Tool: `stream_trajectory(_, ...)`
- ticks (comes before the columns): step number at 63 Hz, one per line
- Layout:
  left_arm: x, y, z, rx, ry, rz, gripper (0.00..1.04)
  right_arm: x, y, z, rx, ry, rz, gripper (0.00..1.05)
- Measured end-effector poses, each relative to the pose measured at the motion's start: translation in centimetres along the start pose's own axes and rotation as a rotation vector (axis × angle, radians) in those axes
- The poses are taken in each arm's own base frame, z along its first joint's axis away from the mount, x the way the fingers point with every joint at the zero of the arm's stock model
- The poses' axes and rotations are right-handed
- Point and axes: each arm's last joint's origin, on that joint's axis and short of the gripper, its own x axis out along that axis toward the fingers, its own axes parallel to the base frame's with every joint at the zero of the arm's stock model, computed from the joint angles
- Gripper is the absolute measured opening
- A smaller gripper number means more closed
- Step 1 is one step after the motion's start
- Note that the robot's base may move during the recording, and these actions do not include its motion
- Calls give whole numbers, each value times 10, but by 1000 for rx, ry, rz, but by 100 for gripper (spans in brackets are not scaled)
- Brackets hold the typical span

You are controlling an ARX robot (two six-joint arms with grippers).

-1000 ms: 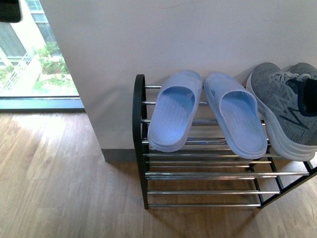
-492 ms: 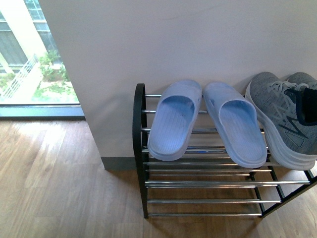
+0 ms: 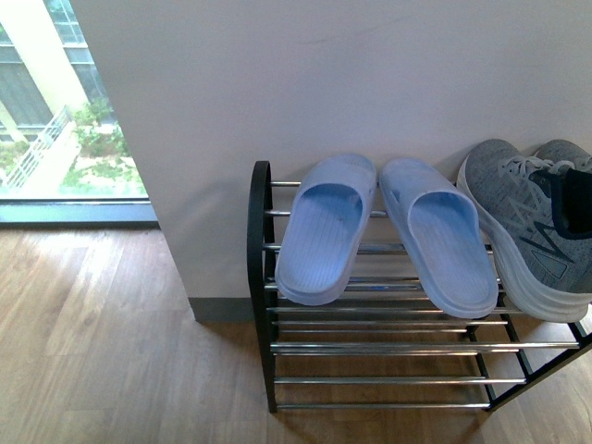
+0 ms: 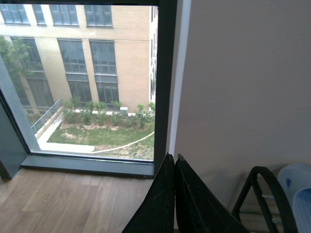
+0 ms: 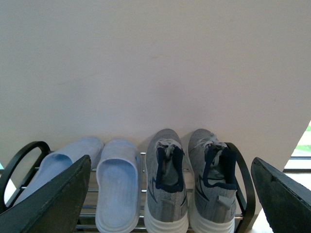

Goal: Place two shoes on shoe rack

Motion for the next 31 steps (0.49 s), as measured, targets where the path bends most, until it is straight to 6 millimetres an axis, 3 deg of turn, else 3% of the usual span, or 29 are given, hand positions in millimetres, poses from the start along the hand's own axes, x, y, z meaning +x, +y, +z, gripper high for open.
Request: stream_trajectory(31,-20,0,-16,1,-1,-4,1,0,0,0,0,0,0,96)
